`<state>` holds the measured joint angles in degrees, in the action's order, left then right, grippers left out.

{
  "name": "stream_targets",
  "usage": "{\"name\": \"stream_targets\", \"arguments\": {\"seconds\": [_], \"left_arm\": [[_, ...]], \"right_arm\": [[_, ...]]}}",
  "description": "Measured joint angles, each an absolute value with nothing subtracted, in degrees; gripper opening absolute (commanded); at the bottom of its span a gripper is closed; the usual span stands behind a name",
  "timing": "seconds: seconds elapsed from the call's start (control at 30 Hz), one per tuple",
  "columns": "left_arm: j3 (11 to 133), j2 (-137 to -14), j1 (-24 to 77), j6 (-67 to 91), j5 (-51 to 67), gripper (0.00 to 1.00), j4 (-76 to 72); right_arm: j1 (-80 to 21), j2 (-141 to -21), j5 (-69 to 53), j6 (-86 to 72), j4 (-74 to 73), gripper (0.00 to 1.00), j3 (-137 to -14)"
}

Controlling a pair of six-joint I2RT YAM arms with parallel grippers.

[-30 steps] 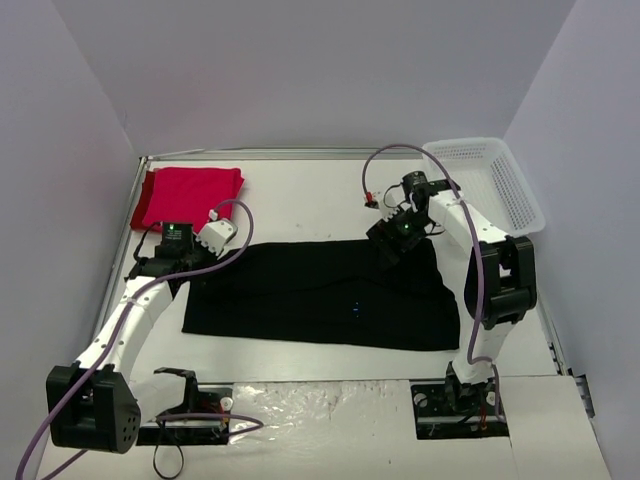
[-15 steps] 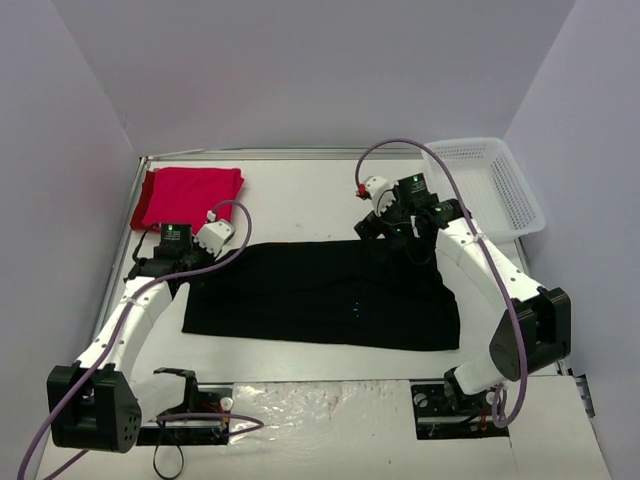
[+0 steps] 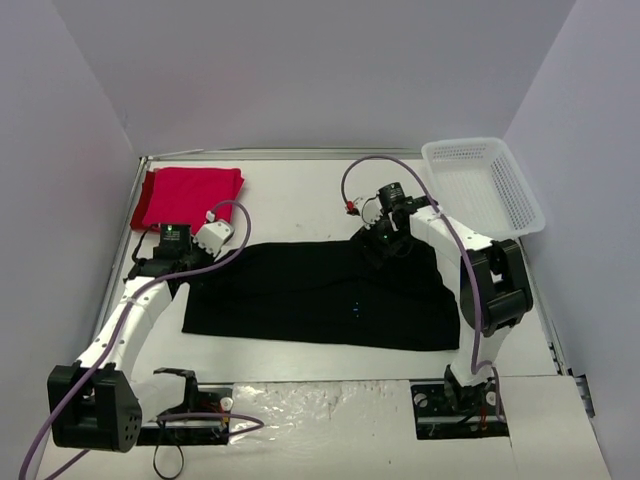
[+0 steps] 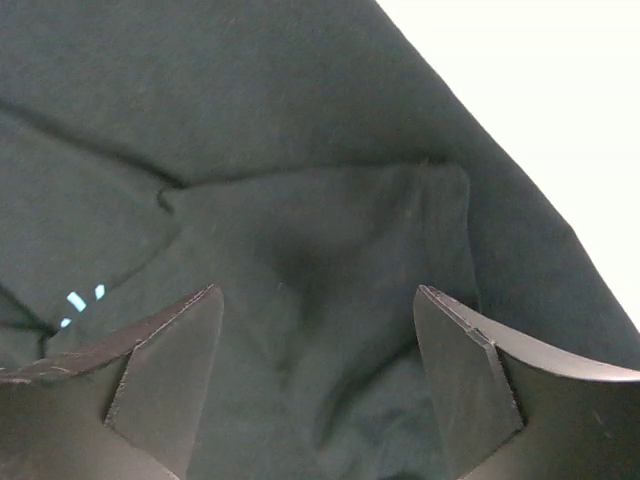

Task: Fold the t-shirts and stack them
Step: Fold the other side of the tshirt into a rectangle

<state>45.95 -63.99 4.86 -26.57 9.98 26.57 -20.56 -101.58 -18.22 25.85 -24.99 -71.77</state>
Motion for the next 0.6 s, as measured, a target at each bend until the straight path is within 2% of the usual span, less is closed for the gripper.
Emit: {"name": "stream_targets", "arguments": {"seconds": [0.07,0.13,0.33,0.6], "left_arm": [[45.8,-64.0,4.7,-26.6,10.0,0.17,26.5],[45.6,-64.0,4.7,-26.6,10.0,0.17,26.5],[45.2,-64.6,4.5,-26.6,10.0,0.17,26.5],[45.2,-64.9,4.4,-26.6,10.0,0.17,26.5]], "right_arm": [[-20.3,-104.0,-18.3,26.0,-24.9,0.64,-73.0],[-20.0,-106.4,-18.3,26.0,-25.0,0.6,-74.3],[-19.4,-111.0,-18.5,26.5,-25.1,0.59,-76.3],[-18.2,-111.5,-19.2,27.3,-25.8,0.57,-77.4]]}}
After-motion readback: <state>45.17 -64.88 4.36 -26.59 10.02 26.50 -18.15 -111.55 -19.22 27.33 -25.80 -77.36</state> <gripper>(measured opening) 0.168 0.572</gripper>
